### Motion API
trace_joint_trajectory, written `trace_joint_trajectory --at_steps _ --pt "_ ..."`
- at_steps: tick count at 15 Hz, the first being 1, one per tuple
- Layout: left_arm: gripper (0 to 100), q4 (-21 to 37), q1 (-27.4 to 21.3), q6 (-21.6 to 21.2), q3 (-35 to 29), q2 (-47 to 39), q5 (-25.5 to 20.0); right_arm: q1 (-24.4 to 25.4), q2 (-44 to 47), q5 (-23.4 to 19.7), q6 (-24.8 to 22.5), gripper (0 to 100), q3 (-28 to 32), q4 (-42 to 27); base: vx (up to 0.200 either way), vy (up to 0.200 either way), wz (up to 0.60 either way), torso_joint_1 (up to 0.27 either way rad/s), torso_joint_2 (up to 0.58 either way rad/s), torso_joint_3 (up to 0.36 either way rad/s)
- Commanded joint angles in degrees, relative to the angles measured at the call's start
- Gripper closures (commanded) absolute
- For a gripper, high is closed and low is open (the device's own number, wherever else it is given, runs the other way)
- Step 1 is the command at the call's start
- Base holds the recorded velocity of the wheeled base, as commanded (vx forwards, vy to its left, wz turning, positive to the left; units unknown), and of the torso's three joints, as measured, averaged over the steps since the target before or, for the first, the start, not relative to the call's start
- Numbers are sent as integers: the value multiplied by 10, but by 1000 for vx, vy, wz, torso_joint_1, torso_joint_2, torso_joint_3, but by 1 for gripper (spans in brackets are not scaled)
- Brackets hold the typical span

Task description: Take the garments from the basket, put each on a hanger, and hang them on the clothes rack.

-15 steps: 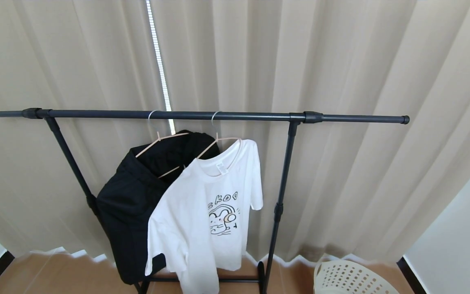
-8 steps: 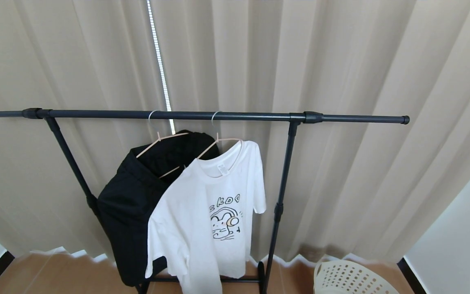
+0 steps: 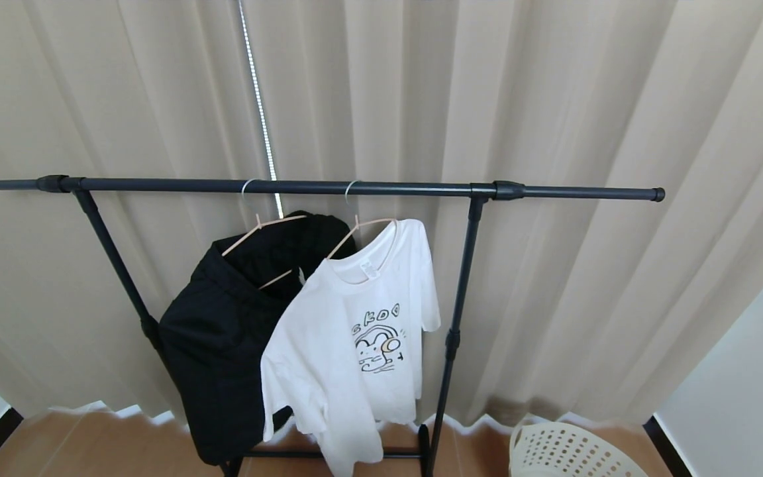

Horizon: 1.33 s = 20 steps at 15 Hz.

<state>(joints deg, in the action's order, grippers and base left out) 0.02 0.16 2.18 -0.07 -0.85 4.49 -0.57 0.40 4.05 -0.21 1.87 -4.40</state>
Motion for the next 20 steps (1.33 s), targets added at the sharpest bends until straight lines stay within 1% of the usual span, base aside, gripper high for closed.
trace_joint_trajectory --at_steps 1,3,4,5,6,8,9,10,11,12,13,15,19,20 --pt "0 0 -2 0 1 7 5 0 -2 -4 2 0 1 0 0 0 0 0 0 0" --pt "0 0 -1 -2 1 8 3 0 -2 9 3 0 1 0 0 0 0 0 0 0" --pt "0 0 -1 -1 1 8 3 0 -2 66 15 0 -2 4 0 0 0 0 0 0" --pt "0 0 -1 -1 1 8 3 0 -2 83 28 0 -10 27 0 0 0 0 0 0" --pt "0 0 -2 -2 1 8 3 0 -2 81 28 0 -13 33 0 0 0 0 0 0" --pt "0 0 -1 -1 1 8 3 0 -2 62 10 0 -12 33 0 0 0 0 0 0" --pt "0 0 -1 -1 1 8 3 0 -2 51 10 0 -12 33 0 0 0 0 0 0" --pt "0 0 -1 -1 1 8 3 0 -2 18 8 0 -5 17 0 0 0 0 0 0" --pt "0 0 -2 -2 1 8 3 0 -1 11 7 0 -5 13 0 0 0 0 0 0" --pt "0 0 -1 -2 1 8 3 0 -1 -4 2 0 -4 11 0 0 0 0 0 0" --pt "0 0 -1 -1 1 8 3 1 -1 -18 -10 0 -3 6 0 0 0 0 0 0" --pt "0 0 -1 -1 1 8 3 1 -1 -36 -11 0 0 3 0 0 0 0 0 0" --pt "0 0 -1 -1 1 8 3 1 -1 -43 -14 0 1 2 0 0 0 0 0 0" --pt "0 0 -1 -1 1 8 3 1 -2 -71 -25 0 0 2 0 0 0 0 0 0"
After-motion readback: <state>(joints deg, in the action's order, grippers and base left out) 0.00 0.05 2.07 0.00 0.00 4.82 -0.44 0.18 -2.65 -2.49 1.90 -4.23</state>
